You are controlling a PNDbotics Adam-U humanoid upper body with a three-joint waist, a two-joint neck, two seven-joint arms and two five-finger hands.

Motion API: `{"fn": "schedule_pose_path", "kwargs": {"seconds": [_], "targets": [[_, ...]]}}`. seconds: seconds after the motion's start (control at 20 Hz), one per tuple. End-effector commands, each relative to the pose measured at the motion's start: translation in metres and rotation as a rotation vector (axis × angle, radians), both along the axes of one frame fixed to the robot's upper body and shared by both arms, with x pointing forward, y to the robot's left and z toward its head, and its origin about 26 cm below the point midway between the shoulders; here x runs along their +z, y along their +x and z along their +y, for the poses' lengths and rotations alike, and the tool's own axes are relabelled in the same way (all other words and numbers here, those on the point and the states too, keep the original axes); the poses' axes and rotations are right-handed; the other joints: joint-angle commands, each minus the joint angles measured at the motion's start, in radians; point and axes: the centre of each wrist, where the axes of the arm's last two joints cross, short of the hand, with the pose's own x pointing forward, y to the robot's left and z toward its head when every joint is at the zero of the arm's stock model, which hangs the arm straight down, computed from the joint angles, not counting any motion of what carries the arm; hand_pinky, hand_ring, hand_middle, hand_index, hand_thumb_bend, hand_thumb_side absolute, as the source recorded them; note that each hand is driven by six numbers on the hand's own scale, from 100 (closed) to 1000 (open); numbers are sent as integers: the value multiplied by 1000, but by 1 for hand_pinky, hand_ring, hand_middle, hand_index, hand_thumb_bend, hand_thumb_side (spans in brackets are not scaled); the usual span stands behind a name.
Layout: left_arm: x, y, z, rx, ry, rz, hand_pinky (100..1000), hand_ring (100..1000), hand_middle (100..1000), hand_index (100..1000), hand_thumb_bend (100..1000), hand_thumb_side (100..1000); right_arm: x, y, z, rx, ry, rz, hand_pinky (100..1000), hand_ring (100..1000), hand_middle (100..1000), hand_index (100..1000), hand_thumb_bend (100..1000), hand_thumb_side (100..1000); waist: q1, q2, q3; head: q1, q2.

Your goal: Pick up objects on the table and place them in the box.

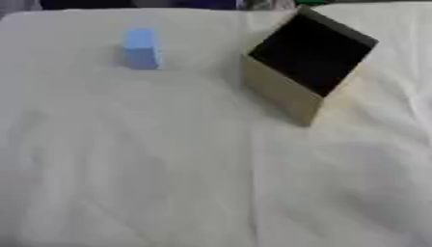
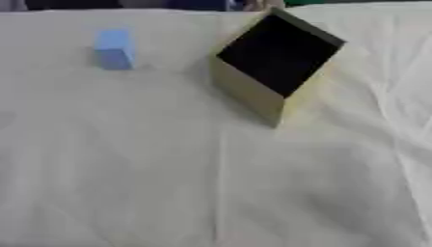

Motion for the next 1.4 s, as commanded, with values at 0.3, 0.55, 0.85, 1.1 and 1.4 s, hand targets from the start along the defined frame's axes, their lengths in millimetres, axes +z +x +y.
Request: {"fn": "schedule_pose_path", "kwargs": {"seconds": [0.3,0.55,0.85,1.1,1.4], "targets": [[44,-1,10,25,159,-77,940,831,671,854,100,895,6,-1,-2,8,-31,-13,664,812,639,749,100,805,1,-20,-7,-7,13],[76,10,24,112,319,-73,921,820,678,858,100,887,6,-2,-2,15,-38,-9,664,812,639,748,100,805,1,-19,-12,-4,7],[103,41,59,217,577,0,909,829,702,868,100,871,5,-2,0,24,-46,-4,664,813,639,749,100,806,2,-15,-20,2,6],[124,67,79,247,705,37,905,833,711,870,100,854,5,-2,0,40,-58,3,664,812,638,748,100,805,4,-18,-25,6,7],[142,100,86,283,783,59,908,849,733,881,110,855,6,-1,2,64,-71,11,663,813,638,748,100,806,8,-19,-34,23,2]]}}
